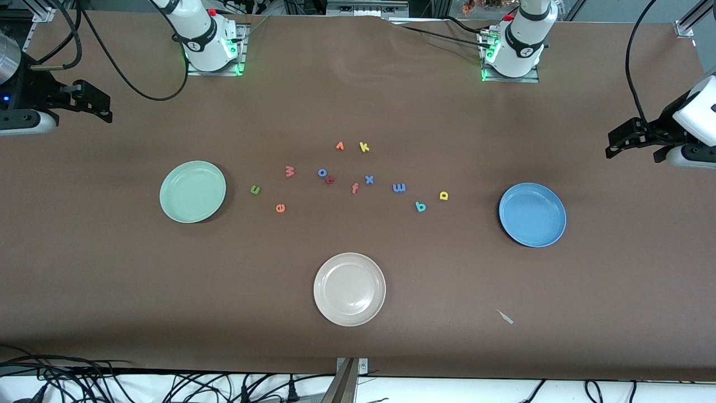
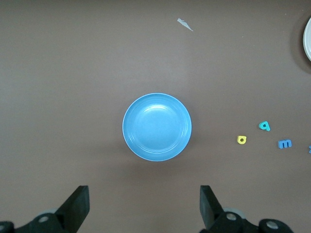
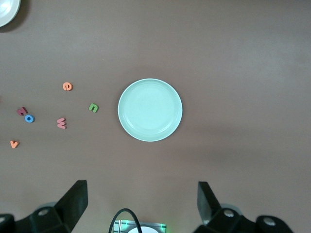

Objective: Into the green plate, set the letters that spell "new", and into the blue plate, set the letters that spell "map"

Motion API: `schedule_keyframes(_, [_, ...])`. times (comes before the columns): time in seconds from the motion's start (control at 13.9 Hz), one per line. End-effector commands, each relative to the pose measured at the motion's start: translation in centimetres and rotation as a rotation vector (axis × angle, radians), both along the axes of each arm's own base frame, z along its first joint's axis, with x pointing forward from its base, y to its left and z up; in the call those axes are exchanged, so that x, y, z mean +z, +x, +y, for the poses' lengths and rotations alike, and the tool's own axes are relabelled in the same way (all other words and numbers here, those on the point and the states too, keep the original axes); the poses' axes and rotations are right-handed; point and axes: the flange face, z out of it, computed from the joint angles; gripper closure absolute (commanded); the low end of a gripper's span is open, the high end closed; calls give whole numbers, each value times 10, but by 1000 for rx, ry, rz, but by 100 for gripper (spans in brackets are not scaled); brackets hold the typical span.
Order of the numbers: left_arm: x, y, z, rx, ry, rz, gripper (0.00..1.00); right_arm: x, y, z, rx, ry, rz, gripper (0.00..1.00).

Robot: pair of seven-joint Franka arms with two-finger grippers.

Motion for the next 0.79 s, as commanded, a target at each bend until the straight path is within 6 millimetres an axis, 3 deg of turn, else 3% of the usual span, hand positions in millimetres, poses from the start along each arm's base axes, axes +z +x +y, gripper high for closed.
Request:
schedule_keyframes(0.0, [6, -2, -1, -14, -18, -9, 0, 0, -1, 2, -3, -6, 15, 0])
schedule_keyframes(0.72, [5, -1, -1, -16, -13, -7, 0, -4, 1, 4, 11, -4, 21, 0])
